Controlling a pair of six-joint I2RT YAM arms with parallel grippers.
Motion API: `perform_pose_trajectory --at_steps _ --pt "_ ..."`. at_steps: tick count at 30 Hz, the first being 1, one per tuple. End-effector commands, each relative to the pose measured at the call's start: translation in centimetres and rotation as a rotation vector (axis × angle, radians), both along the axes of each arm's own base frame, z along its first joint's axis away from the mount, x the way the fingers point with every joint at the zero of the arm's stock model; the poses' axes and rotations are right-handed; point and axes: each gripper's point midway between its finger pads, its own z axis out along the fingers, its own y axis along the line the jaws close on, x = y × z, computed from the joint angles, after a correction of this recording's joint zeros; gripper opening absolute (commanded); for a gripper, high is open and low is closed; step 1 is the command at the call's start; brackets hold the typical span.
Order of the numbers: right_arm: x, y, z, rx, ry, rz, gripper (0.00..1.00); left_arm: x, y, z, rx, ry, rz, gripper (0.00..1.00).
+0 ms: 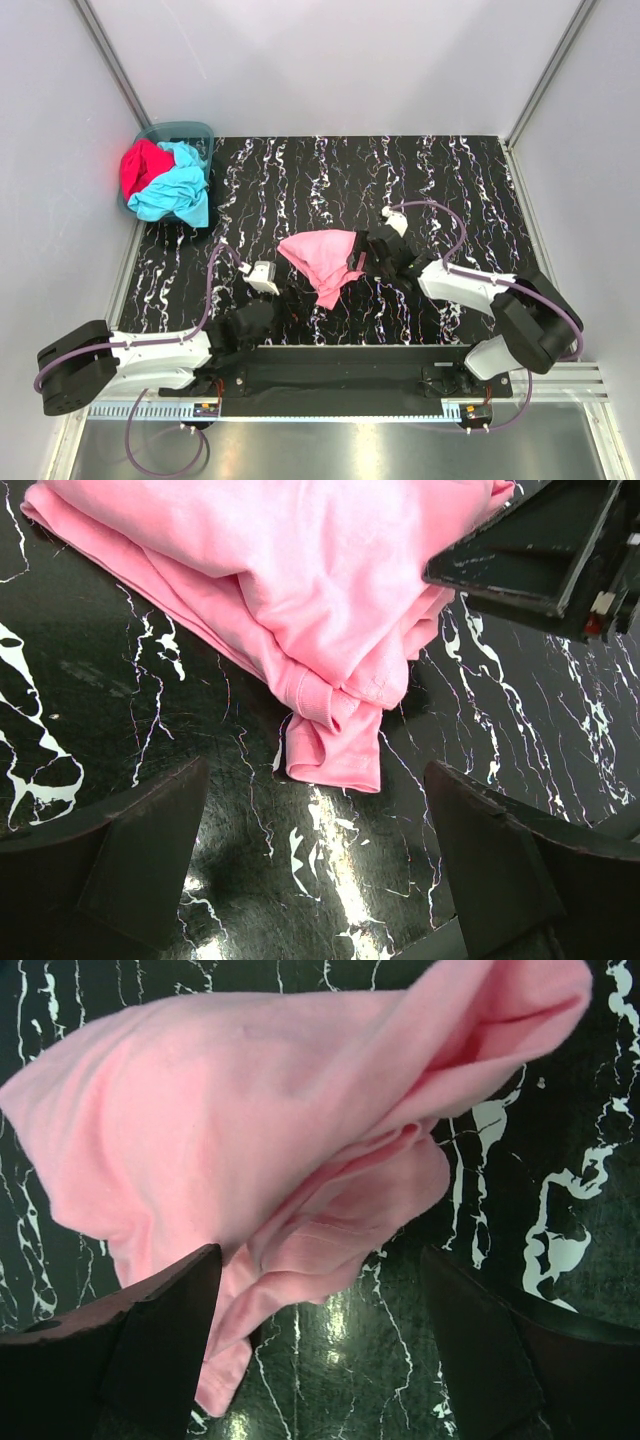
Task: Fold and stack the t-shirts
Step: Flatten the tshirt out
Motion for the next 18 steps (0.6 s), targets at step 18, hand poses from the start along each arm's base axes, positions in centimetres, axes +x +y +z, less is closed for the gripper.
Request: perform_pose_trajectory --at_steps 18 --pt "1.3 1.3 5.6 0.108 -0.189 0.031 0.87 0.3 -0.3 1.4 -0.057 -0.031 0.007 0.94"
